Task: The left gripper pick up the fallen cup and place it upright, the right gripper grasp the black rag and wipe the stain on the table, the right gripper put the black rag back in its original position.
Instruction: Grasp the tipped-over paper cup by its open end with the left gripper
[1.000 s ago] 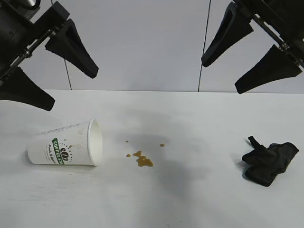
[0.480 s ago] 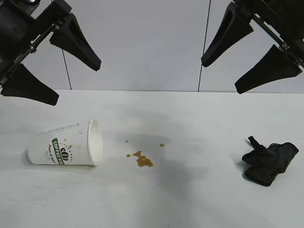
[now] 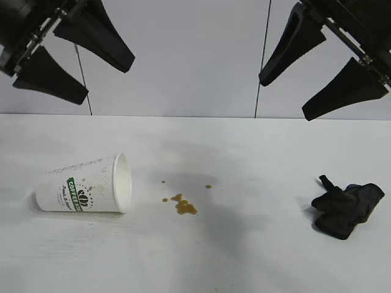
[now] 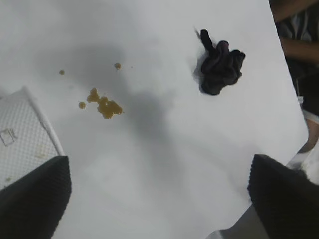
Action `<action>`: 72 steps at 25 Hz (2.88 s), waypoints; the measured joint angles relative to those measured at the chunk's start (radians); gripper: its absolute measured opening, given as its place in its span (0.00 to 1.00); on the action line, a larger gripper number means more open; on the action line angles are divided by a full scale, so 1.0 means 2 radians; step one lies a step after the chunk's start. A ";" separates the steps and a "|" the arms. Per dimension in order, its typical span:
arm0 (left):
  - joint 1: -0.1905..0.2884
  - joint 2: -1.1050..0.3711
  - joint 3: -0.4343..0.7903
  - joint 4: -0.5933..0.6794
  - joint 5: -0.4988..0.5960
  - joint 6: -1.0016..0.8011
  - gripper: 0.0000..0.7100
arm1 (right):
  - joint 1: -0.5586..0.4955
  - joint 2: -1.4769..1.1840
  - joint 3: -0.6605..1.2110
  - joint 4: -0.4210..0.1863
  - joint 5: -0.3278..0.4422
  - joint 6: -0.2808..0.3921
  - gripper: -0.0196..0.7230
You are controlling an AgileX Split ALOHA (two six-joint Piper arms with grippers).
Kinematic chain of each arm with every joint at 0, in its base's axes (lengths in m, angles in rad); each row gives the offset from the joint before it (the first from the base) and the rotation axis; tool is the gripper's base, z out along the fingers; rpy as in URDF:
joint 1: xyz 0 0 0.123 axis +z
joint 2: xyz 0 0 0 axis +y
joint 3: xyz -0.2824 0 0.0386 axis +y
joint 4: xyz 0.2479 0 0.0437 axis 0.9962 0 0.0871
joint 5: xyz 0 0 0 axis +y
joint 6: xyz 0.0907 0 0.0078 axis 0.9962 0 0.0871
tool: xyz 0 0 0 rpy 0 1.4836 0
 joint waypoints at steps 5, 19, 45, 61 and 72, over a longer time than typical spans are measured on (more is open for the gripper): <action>-0.039 0.000 -0.069 0.151 0.009 0.024 0.98 | 0.000 0.000 0.000 0.000 0.000 0.000 0.63; -0.173 0.079 -0.087 0.436 0.010 0.083 0.98 | 0.000 0.000 0.000 0.000 0.001 0.000 0.63; -0.179 0.198 -0.087 0.517 -0.025 0.095 0.98 | 0.000 0.000 0.000 -0.006 0.001 0.000 0.63; -0.185 0.244 -0.090 0.521 -0.060 0.103 0.98 | 0.000 0.000 0.000 -0.008 0.000 0.000 0.63; -0.185 0.244 -0.090 0.529 -0.064 0.086 0.87 | 0.000 0.000 0.000 -0.008 0.000 0.000 0.63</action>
